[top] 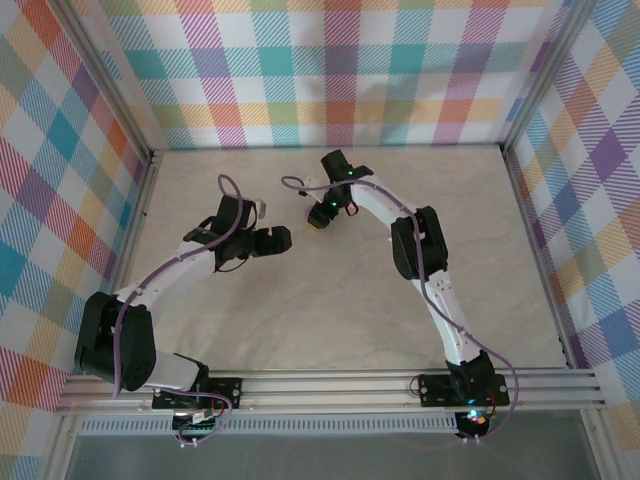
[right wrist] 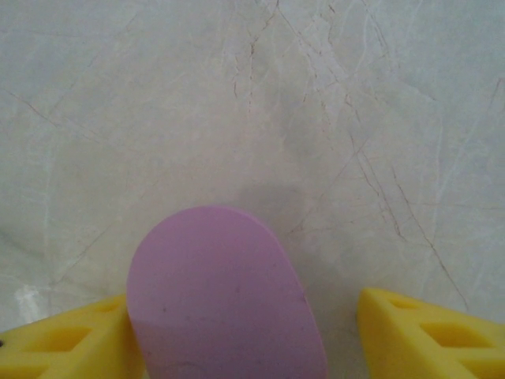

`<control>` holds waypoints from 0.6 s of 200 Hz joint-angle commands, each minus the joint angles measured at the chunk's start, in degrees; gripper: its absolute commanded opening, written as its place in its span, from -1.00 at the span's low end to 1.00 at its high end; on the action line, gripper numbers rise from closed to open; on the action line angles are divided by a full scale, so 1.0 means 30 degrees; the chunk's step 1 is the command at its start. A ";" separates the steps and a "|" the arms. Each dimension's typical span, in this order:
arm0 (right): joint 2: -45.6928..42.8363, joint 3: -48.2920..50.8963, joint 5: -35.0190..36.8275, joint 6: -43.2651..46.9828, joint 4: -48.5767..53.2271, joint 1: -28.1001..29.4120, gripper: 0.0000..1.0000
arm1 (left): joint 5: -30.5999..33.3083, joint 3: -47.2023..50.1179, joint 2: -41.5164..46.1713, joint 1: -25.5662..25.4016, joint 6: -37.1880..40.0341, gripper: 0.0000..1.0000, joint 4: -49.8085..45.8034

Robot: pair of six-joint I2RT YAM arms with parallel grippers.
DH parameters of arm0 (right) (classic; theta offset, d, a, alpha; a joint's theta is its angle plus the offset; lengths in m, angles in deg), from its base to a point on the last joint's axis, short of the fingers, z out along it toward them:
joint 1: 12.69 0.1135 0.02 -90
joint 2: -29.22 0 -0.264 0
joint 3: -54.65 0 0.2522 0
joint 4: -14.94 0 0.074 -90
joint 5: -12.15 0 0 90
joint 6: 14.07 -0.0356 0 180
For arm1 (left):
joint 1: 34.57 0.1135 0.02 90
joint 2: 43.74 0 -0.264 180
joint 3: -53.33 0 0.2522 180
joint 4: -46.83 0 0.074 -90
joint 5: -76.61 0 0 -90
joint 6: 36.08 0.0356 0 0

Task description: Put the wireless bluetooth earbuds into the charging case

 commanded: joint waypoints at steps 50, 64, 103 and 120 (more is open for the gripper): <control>-0.3755 0.5676 0.0597 0.1108 -0.1941 0.0526 0.02 | -0.2093 0.0938 0.1474 0.0373 0.0204 0.60 0.2412; -0.4205 0.6186 0.0254 0.1100 -0.2093 0.0564 -0.06 | -0.2520 0.1223 0.1834 0.0371 0.0429 0.57 0.3021; -0.5452 0.7561 -0.0651 0.1173 -0.2485 0.0555 -0.20 | -0.3668 0.2009 0.2810 0.0371 0.1276 0.52 0.4513; -0.5756 0.7943 -0.0621 0.0724 -0.2615 0.0541 -0.11 | -0.3985 0.2233 0.3122 0.0364 0.1537 0.50 0.4892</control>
